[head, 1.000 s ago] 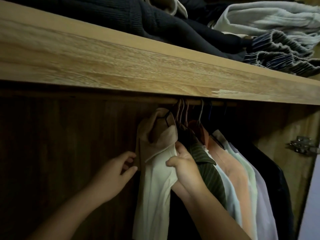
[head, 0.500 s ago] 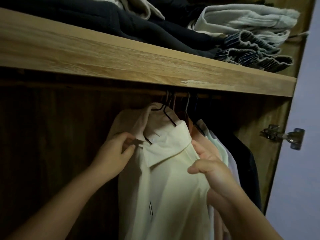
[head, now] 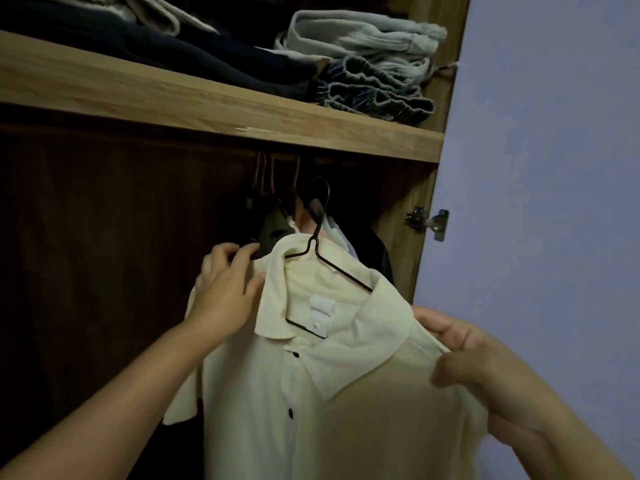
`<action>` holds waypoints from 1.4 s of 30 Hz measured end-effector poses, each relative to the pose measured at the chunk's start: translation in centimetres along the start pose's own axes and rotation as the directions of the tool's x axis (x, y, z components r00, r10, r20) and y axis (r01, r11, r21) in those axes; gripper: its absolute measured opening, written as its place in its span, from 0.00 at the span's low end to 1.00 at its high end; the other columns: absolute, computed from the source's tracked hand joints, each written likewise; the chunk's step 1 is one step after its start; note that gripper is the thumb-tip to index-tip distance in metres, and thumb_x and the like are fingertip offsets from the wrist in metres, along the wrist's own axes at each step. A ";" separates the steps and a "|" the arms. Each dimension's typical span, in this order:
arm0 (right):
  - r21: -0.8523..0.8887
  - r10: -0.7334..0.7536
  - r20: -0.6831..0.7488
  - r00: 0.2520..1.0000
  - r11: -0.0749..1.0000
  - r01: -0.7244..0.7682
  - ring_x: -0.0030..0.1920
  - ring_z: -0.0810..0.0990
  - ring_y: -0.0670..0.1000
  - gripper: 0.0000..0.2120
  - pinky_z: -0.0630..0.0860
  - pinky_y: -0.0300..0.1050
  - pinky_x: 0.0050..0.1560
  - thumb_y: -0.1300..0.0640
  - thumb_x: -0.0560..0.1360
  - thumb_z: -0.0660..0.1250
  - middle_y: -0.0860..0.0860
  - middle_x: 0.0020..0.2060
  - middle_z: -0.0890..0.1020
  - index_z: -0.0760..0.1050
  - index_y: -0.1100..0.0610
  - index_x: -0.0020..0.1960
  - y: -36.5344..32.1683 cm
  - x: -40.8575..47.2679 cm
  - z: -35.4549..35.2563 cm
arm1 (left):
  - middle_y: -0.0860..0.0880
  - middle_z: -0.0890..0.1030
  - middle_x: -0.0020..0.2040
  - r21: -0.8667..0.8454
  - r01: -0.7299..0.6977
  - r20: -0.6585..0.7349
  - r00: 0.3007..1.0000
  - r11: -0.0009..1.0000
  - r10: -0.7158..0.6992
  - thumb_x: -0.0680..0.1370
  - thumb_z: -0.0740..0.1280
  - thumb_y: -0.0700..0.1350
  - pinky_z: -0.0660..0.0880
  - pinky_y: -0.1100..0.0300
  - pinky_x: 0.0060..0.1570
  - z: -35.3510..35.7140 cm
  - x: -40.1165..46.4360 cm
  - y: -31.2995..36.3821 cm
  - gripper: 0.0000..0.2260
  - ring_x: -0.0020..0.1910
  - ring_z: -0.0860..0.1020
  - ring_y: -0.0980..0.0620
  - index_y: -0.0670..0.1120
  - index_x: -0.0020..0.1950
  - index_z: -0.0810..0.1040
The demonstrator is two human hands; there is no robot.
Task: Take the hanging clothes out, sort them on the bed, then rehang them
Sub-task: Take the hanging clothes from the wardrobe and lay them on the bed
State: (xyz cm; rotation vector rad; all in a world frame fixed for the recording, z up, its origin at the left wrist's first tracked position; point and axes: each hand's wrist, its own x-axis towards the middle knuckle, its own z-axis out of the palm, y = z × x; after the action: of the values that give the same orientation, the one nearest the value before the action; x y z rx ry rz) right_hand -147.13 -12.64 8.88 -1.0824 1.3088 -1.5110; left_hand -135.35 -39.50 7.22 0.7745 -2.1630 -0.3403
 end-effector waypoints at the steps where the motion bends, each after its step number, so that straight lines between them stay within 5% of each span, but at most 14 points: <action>1: 0.003 0.001 -0.009 1.000 1.000 -0.001 0.50 0.82 0.62 0.33 0.80 0.52 0.47 0.73 0.55 0.54 0.63 0.53 0.82 0.81 0.58 0.54 0.0 -1.4 -0.6 | 0.46 0.64 0.68 0.035 -0.056 0.010 0.998 0.998 0.055 0.80 0.59 0.47 0.58 0.50 0.67 0.2 -0.7 0.6 0.17 0.69 0.60 0.45 0.48 0.68 0.68; 4: -0.017 0.015 -0.040 0.999 1.000 -0.016 0.49 0.82 0.63 0.31 0.80 0.50 0.46 0.74 0.57 0.54 0.65 0.53 0.81 0.80 0.60 0.56 0.0 -5.5 -2.2 | 0.46 0.78 0.47 -0.055 -0.164 0.084 0.982 0.985 0.168 0.79 0.60 0.46 0.68 0.49 0.55 0.9 -2.5 2.8 0.08 0.49 0.75 0.46 0.44 0.49 0.76; 6: -0.092 0.029 -0.117 0.993 0.995 -0.040 0.49 0.83 0.61 0.28 0.80 0.48 0.45 0.74 0.59 0.56 0.64 0.52 0.82 0.80 0.60 0.55 -0.2 -8.0 -3.3 | 0.46 0.78 0.36 -0.181 -0.144 0.154 0.973 0.973 0.173 0.78 0.61 0.46 0.71 0.51 0.43 1.6 -3.7 4.5 0.10 0.38 0.76 0.47 0.42 0.41 0.75; 11: -0.419 -0.043 -0.446 0.894 0.893 -0.167 0.42 0.81 0.50 0.23 0.76 0.39 0.44 0.59 0.66 0.69 0.51 0.41 0.84 0.75 0.46 0.61 -1.5 -13.8 -4.8 | 0.48 0.75 0.29 -0.312 -0.213 0.134 0.955 0.926 0.265 0.77 0.64 0.48 0.66 0.56 0.33 4.4 -6.3 8.6 0.13 0.32 0.73 0.49 0.45 0.33 0.73; 14: -0.649 -0.226 -0.578 0.784 0.710 -0.273 0.29 0.71 0.42 0.12 0.66 0.31 0.32 0.54 0.73 0.70 0.44 0.26 0.74 0.78 0.41 0.53 -1.5 -16.1 -4.4 | 0.50 0.74 0.28 -0.374 -0.270 0.144 0.928 0.887 0.343 0.75 0.62 0.55 0.68 0.56 0.33 6.0 -7.0 11.4 0.16 0.31 0.73 0.51 0.47 0.33 0.72; 17: -0.763 -0.440 -0.627 0.644 0.516 -0.390 0.27 0.66 0.43 0.09 0.63 0.33 0.30 0.56 0.74 0.68 0.43 0.23 0.70 0.78 0.41 0.48 -0.4 -17.9 -4.0 | 0.51 0.73 0.26 -0.473 -0.322 0.160 0.884 0.820 0.440 0.71 0.57 0.55 0.66 0.57 0.32 7.4 -7.4 14.3 0.14 0.31 0.73 0.51 0.47 0.32 0.71; 22: -0.679 -0.501 -0.733 0.460 0.496 -0.542 0.31 0.71 0.44 0.06 0.65 0.35 0.34 0.57 0.73 0.69 0.41 0.27 0.75 0.79 0.45 0.45 1.2 -21.2 -2.4 | 0.52 0.69 0.27 -0.649 -0.383 0.250 0.708 0.657 0.660 0.67 0.57 0.63 0.64 0.55 0.32 9.8 -8.6 17.6 0.18 0.27 0.66 0.54 0.48 0.34 0.66; 28: -0.522 -0.580 -0.794 0.181 0.499 -0.692 0.31 0.71 0.47 0.04 0.66 0.39 0.33 0.56 0.72 0.70 0.50 0.27 0.73 0.78 0.48 0.43 3.4 -26.4 2.1 | 0.53 0.65 0.26 -0.822 -0.373 0.202 0.517 0.431 0.832 0.65 0.55 0.65 0.59 0.62 0.28 10.9 -13.1 22.5 0.18 0.27 0.64 0.55 0.50 0.34 0.68; 33: -0.399 -0.579 -0.808 -0.106 0.671 -0.625 0.30 0.75 0.45 0.06 0.70 0.39 0.31 0.58 0.71 0.72 0.50 0.31 0.81 0.80 0.48 0.38 3.4 -33.7 7.6 | 0.52 0.74 0.29 -0.908 -0.307 0.173 0.347 0.286 0.922 0.66 0.63 0.60 0.64 0.66 0.30 9.9 -18.8 27.7 0.13 0.30 0.71 0.55 0.52 0.41 0.74; 36: -0.321 -0.571 -0.791 -0.218 0.692 -0.647 0.29 0.76 0.41 0.10 0.71 0.35 0.30 0.64 0.72 0.70 0.47 0.31 0.82 0.80 0.49 0.38 2.9 -38.0 11.5 | 0.51 0.78 0.31 -0.923 -0.300 0.169 0.245 0.241 0.955 0.68 0.66 0.62 0.69 0.58 0.34 9.2 -22.5 30.9 0.16 0.34 0.75 0.53 0.49 0.35 0.77; 40: -0.197 -0.568 -0.740 -0.360 0.696 -0.691 0.33 0.80 0.53 0.08 0.76 0.47 0.33 0.62 0.72 0.70 0.53 0.33 0.83 0.81 0.49 0.39 2.4 -43.7 16.5 | 0.54 0.76 0.30 -0.959 -0.235 0.133 0.118 0.157 0.984 0.70 0.67 0.59 0.65 0.65 0.32 7.3 -28.0 35.0 0.14 0.33 0.73 0.56 0.50 0.33 0.75; 42: -0.130 -0.544 -0.730 -0.412 0.703 -0.699 0.32 0.79 0.57 0.07 0.76 0.50 0.32 0.61 0.72 0.70 0.57 0.34 0.83 0.81 0.50 0.39 2.0 -46.7 19.0 | 0.58 0.75 0.28 -0.972 -0.202 0.109 0.060 0.119 0.992 0.74 0.68 0.49 0.64 0.66 0.31 6.0 -31.4 36.9 0.13 0.30 0.72 0.58 0.52 0.30 0.73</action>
State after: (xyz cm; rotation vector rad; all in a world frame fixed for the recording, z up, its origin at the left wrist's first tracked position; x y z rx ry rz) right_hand -116.04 26.88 4.65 0.9576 3.4644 -1.5237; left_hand -139.68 8.84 1.97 -1.4886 -2.4039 -1.1780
